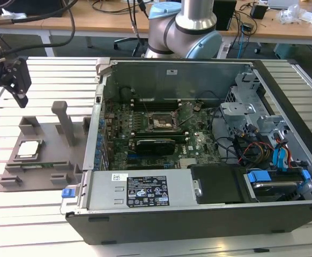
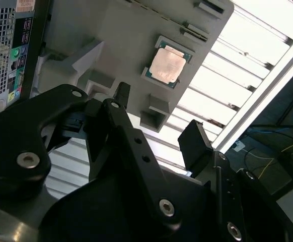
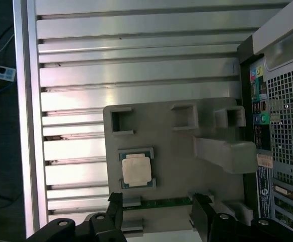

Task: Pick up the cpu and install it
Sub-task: 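Pick up the cpu and move it towards the insertion slot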

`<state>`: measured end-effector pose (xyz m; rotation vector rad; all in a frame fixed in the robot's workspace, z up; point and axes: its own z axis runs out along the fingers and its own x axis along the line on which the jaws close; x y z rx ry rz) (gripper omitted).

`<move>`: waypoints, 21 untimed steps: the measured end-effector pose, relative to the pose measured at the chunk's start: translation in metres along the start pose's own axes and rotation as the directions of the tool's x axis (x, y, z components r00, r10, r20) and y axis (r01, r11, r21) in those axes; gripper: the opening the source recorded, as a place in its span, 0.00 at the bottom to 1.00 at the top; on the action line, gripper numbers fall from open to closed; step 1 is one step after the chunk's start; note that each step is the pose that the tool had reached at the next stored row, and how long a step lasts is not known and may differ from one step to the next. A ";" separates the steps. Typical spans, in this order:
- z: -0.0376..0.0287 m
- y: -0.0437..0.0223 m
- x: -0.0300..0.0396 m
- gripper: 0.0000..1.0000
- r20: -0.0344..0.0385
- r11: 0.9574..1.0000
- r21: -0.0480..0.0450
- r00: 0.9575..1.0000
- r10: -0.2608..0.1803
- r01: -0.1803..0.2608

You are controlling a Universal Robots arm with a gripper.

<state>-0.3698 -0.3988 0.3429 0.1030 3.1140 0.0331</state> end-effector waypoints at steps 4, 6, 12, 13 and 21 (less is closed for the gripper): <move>0.0038 -0.0001 0.0001 0.66 0.000 1.000 0.000 1.000 0.000 0.000; 0.0053 -0.0001 0.0001 0.66 0.000 1.000 0.000 1.000 0.000 0.000; 0.0115 -0.0003 0.0003 0.66 0.000 1.000 0.000 1.000 0.000 0.000; 0.0124 -0.0003 0.0003 0.66 0.000 1.000 0.000 1.000 0.000 0.000; 0.0197 -0.0004 0.0005 0.66 0.000 1.000 0.000 1.000 0.000 0.000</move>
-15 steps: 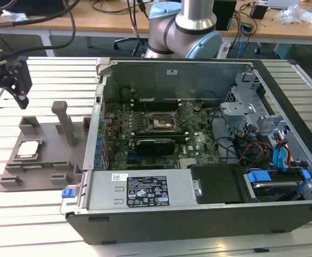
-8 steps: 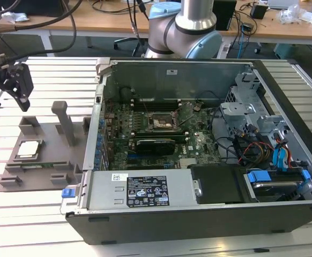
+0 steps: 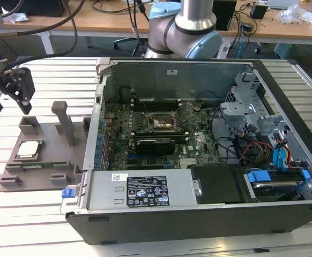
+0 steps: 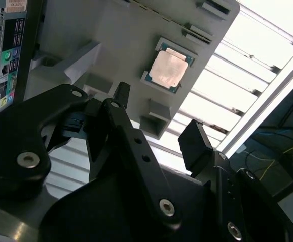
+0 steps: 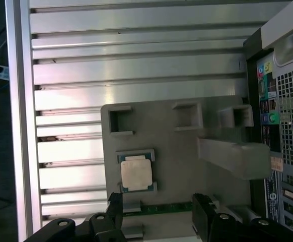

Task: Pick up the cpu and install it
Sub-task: 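Pick up the cpu and move it towards the insertion slot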

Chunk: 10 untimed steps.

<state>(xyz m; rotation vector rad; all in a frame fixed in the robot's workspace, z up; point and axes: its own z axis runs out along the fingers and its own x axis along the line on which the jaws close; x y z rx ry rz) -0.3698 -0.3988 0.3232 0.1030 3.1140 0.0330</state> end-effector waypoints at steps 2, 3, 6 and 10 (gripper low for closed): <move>0.0030 -0.0001 0.0001 0.66 0.000 1.000 0.000 1.000 0.000 0.000; 0.0042 -0.0001 0.0001 0.66 0.000 1.000 0.000 1.000 0.000 0.000; 0.0072 -0.0002 0.0002 0.66 0.000 1.000 0.000 1.000 0.000 0.000; 0.0113 -0.0003 0.0003 0.66 0.000 1.000 0.000 1.000 0.000 0.000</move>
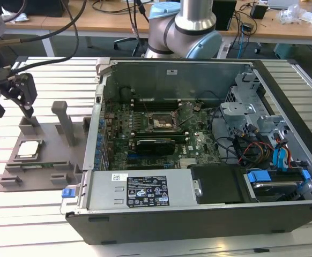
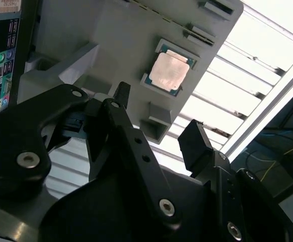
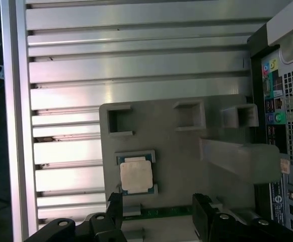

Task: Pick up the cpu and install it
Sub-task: 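Pick up the cpu and move it towards the insertion slot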

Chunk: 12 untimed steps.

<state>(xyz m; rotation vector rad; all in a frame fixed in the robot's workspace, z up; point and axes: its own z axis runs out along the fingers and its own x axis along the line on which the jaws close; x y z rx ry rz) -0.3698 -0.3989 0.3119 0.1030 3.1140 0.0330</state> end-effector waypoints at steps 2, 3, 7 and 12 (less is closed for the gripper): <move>0.0016 0.0000 0.0001 0.66 0.000 1.000 0.000 1.000 0.000 0.000; 0.0031 -0.0001 0.0001 0.66 0.000 1.000 0.000 1.000 0.000 0.000; 0.0080 -0.0002 0.0002 0.66 0.000 1.000 0.000 1.000 0.000 0.000; 0.0143 -0.0003 0.0004 0.66 0.000 1.000 0.000 1.000 0.000 0.000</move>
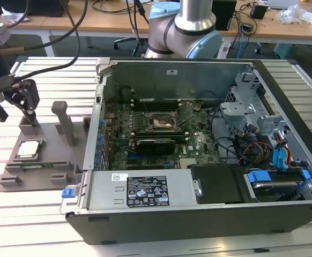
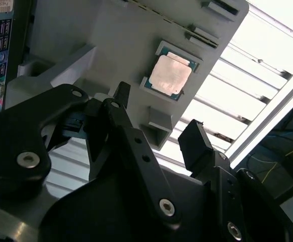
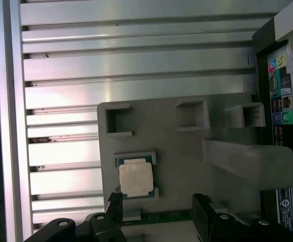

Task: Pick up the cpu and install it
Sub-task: 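Pick up the cpu and move it towards the insertion slot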

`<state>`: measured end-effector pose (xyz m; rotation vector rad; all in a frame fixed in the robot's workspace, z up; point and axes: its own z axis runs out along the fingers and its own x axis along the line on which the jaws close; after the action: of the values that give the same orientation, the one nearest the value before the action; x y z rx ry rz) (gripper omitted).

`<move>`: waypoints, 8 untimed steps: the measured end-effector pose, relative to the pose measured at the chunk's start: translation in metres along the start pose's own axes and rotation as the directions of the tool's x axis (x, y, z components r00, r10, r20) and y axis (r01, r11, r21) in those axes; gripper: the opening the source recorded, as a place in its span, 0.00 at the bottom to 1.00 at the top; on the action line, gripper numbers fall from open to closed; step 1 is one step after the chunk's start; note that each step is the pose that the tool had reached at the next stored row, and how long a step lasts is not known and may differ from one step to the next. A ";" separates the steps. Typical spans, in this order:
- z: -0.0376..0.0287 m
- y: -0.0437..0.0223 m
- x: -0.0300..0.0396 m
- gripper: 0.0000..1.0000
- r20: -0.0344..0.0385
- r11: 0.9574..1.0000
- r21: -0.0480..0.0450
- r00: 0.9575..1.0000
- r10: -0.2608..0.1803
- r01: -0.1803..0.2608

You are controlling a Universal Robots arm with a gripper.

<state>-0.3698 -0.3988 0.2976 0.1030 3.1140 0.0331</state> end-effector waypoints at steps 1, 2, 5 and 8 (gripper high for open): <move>0.0007 0.0000 0.0000 0.66 0.000 1.000 0.000 1.000 0.000 0.000; 0.0015 0.0000 0.0000 0.66 0.000 1.000 0.000 1.000 0.000 0.000; 0.0045 -0.0001 0.0001 0.66 0.000 1.000 0.000 1.000 0.000 0.000; 0.0090 -0.0002 0.0002 0.66 0.000 1.000 0.000 1.000 0.000 0.000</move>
<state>-0.3698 -0.3988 0.2886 0.1029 3.1140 0.0331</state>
